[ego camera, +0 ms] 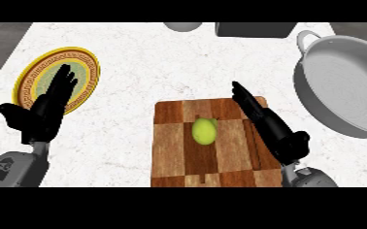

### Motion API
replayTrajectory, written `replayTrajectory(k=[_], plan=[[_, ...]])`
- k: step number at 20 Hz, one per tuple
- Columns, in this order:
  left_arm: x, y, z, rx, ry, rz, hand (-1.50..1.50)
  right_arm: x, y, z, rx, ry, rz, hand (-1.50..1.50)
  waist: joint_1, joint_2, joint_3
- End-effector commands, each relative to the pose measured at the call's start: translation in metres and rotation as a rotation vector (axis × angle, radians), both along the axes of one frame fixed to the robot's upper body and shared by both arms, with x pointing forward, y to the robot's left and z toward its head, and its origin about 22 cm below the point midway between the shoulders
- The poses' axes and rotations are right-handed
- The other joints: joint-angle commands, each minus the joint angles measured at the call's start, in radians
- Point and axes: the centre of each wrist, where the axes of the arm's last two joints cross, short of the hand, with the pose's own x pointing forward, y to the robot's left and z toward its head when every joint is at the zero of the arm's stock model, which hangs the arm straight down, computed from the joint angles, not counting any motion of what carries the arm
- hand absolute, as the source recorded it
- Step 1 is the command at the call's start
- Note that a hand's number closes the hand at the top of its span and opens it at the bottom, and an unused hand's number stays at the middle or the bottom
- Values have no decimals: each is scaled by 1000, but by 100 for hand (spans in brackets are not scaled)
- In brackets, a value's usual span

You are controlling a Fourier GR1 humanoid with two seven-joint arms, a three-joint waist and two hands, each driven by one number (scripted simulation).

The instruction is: Pick the pear from the cutting board and place it in the pot

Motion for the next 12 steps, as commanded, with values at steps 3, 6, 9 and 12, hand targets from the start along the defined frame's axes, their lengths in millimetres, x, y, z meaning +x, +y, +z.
replayTrajectory(k=[3,6,9,12], plan=[[3,-11,20,-8,-54,61,0,19,-42,-22,17,77,-409,150,-16,-1,13],[18,2,54,-6,-141,105,0,15,-86,-41,34,141,-764,150,-27,1,16],[17,-21,42,-43,-90,83,0,0,-98,-74,-330,203,-836,-150,-25,6,14],[6,-23,62,-61,-75,72,0,-8,-63,-76,-241,75,-890,-150,-17,-6,13]])
